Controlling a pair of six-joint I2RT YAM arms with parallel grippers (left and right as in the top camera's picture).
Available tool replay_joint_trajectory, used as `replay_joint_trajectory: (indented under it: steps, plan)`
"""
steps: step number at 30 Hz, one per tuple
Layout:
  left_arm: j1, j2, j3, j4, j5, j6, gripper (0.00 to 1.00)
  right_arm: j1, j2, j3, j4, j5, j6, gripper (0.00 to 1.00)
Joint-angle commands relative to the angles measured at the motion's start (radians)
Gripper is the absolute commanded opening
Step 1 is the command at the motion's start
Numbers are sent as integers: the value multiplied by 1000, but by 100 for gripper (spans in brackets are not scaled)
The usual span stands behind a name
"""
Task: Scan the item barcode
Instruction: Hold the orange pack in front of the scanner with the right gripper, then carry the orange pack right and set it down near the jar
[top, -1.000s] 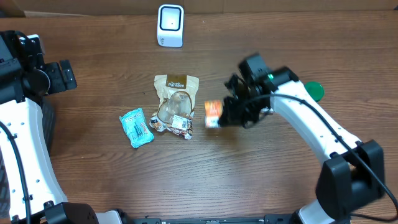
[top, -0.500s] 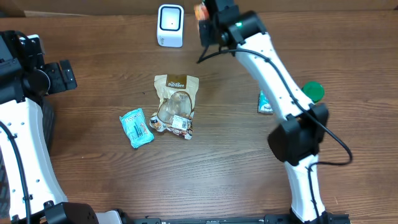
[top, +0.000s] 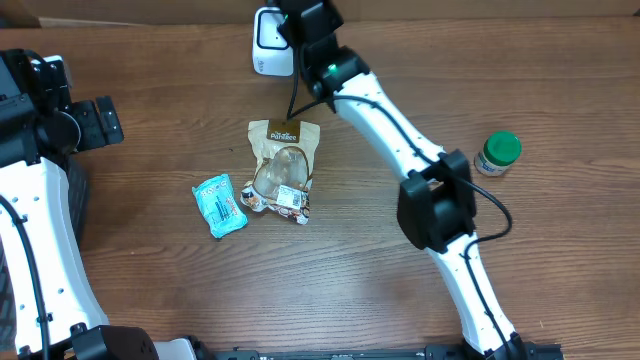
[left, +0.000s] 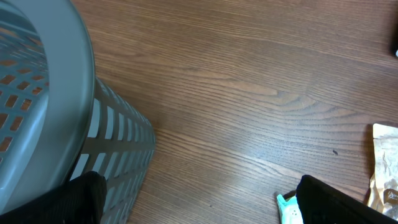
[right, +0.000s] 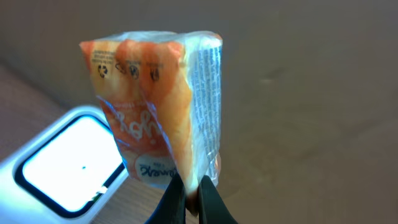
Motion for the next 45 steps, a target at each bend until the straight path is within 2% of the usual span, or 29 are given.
replay_joint_trajectory:
  steps: [1,12,18,24,28,29,34,40,45]
  plan:
    - [0,1,-4,1,-2,26,100,23,100,18,33,1,-319,4]
    - [0,1,-4,1,-2,26,100,45,143,18,151,92,-343,4]
    - [0,1,-4,1,-2,26,100,52,137,18,155,101,-341,4]
    - [0,1,-4,1,-2,26,100,66,51,18,98,79,-171,4]
    - [0,1,-4,1,-2,26,100,66,-74,18,-71,-45,10,4]
    - [0,1,-4,1,-2,26,100,66,-147,18,-175,-115,142,4]
    - [0,1,-4,1,-2,26,100,43,-341,18,-500,-299,507,4]
    - [0,1,-4,1,-2,26,100,-9,-503,18,-913,-418,699,4]
    - [0,1,-4,1,-2,26,100,-84,-535,18,-1248,-423,829,4]
